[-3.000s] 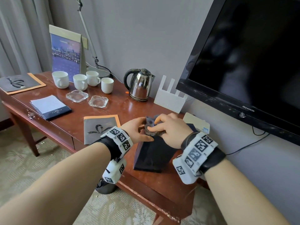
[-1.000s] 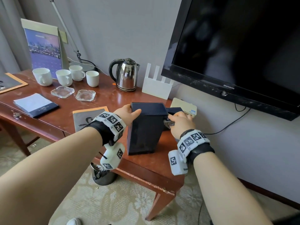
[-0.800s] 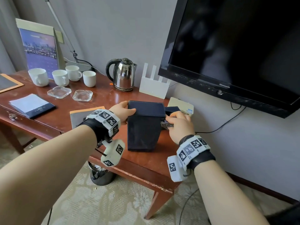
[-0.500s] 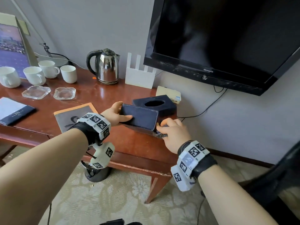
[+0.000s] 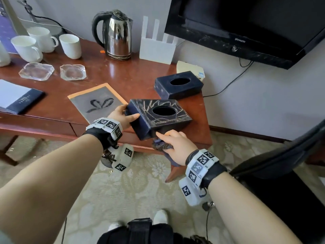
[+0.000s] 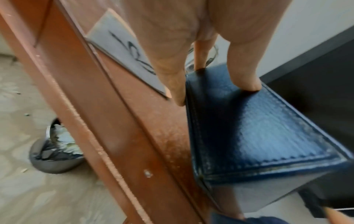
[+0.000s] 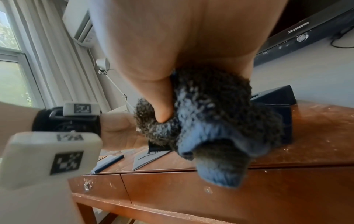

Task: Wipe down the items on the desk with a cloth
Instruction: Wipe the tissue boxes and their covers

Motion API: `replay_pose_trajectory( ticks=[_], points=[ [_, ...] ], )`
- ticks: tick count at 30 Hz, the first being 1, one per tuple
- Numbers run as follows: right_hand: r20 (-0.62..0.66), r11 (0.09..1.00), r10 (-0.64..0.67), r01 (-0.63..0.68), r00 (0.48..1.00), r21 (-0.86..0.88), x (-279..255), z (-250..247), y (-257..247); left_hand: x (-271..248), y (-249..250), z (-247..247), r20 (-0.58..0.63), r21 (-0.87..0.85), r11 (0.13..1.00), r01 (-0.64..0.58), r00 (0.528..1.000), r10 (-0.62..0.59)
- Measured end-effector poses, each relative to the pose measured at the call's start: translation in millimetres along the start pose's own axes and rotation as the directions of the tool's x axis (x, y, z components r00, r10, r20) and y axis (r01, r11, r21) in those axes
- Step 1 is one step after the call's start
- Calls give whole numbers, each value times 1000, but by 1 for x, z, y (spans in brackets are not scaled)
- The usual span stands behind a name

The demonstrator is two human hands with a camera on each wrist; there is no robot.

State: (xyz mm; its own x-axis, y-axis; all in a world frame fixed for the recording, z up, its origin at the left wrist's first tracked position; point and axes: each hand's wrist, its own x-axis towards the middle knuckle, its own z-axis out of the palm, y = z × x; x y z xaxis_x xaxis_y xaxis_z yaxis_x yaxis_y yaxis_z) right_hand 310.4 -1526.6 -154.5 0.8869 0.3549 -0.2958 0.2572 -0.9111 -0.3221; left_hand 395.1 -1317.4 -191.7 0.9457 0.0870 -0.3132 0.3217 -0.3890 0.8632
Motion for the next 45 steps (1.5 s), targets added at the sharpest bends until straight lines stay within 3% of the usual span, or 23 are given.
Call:
replay_pose_trajectory(
  ticks=[4, 8, 12, 14, 16, 19, 23, 25, 30, 33, 36, 38, 40, 41, 45],
  points=[
    [-9, 993, 106, -105, 994, 48, 3, 4, 5, -3, -28, -7, 5, 74, 995, 70, 997, -71],
    [-119, 972, 222, -211, 968, 101, 9, 0, 17, 1, -37, -3, 31, 135, 987, 87, 995, -92],
    [-258, 964, 264, -256, 929, 66, 20, -18, 45, 6, -29, 2, 66, 188, 982, -8, 998, -4],
    [-306, 962, 271, -266, 913, 57, 30, -35, 62, 4, -25, 4, 110, 369, 923, -109, 991, 73],
    [-323, 961, 271, -273, 907, 39, 44, -52, 78, -2, -17, 10, 179, 571, 791, -220, 974, 141],
    [-321, 969, 230, -247, 919, -14, 70, -75, 94, -8, -7, 28, 222, 716, 661, -227, 971, 93],
    [-196, 982, 87, -118, 977, -150, 108, -81, 107, -5, -3, 52, 136, 764, 642, -68, 989, -57],
    [-112, 977, 60, -81, 992, -196, 122, -71, 113, -3, -4, 58, 84, 783, 621, -25, 994, -66],
    [-44, 977, -19, 9, 999, -214, 125, -53, 134, -1, -1, 63, 6, 785, 618, 46, 997, -81],
    [121, 942, -144, 173, 982, -288, 115, -62, 146, -1, 6, 65, -11, 772, 631, 82, 993, -116],
    [331, 913, -147, 257, 932, -318, 118, -80, 156, -1, 10, 64, -13, 768, 632, 103, 989, -145],
    [232, 955, -143, 195, 962, -222, 128, -91, 156, -2, 12, 64, -17, 769, 631, 107, 989, -147],
    [-17, 995, -99, 99, 995, -30, 141, -94, 153, -2, 12, 64, -26, 769, 629, 113, 989, -146],
    [-98, 997, -78, 75, 992, -33, 146, -90, 149, -1, 13, 64, -30, 770, 627, 119, 988, -151],
    [-76, 988, -60, 48, 995, -144, 141, -59, 142, 0, 15, 63, -26, 777, 615, 134, 983, -182]
  ],
)
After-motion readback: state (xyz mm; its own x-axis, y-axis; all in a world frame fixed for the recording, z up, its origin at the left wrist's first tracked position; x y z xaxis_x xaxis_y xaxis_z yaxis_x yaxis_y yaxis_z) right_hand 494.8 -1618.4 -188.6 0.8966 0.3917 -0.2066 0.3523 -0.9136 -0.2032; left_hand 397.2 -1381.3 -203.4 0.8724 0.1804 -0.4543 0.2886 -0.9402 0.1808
